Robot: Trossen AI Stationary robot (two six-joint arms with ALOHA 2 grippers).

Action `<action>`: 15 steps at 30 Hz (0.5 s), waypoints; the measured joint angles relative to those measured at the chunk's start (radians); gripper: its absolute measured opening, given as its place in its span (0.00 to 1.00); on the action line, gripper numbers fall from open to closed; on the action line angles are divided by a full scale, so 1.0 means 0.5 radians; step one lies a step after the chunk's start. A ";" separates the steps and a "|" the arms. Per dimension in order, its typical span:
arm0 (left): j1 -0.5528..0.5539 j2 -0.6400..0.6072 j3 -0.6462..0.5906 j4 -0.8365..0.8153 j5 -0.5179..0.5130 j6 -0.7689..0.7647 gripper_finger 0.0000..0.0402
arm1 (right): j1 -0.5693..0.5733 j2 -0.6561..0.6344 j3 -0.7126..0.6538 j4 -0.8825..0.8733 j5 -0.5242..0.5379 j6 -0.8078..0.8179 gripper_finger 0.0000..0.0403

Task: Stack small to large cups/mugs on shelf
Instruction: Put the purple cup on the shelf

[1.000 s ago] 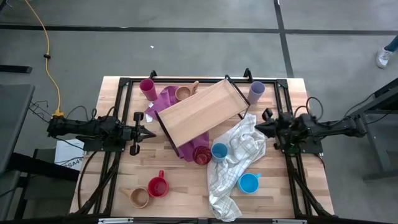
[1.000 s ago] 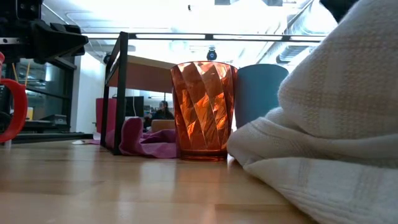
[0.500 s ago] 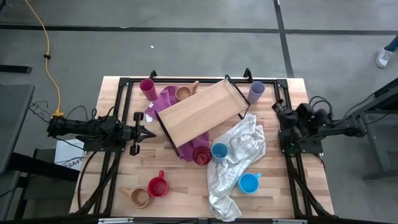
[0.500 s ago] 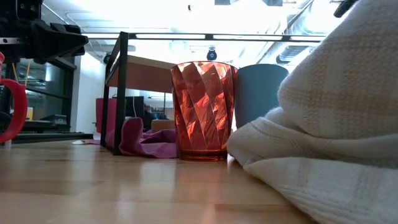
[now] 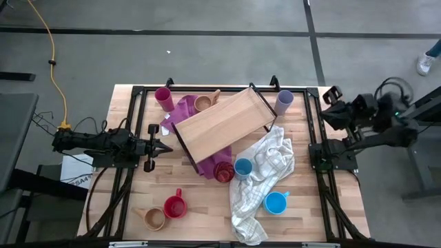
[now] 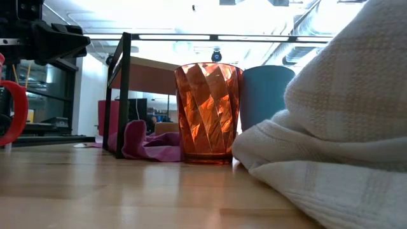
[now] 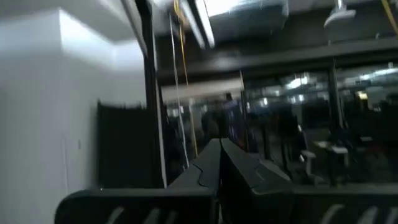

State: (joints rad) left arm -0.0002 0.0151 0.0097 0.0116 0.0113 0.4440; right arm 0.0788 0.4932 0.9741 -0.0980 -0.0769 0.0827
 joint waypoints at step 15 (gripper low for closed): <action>-0.001 0.001 0.000 0.000 0.000 0.000 0.00 | -0.001 1.085 1.274 -1.011 0.083 -0.190 0.00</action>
State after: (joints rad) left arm -0.0006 0.0154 0.0097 0.0116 0.0113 0.4442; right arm 0.0784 1.0357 1.6112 -0.6034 -0.0353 -0.0125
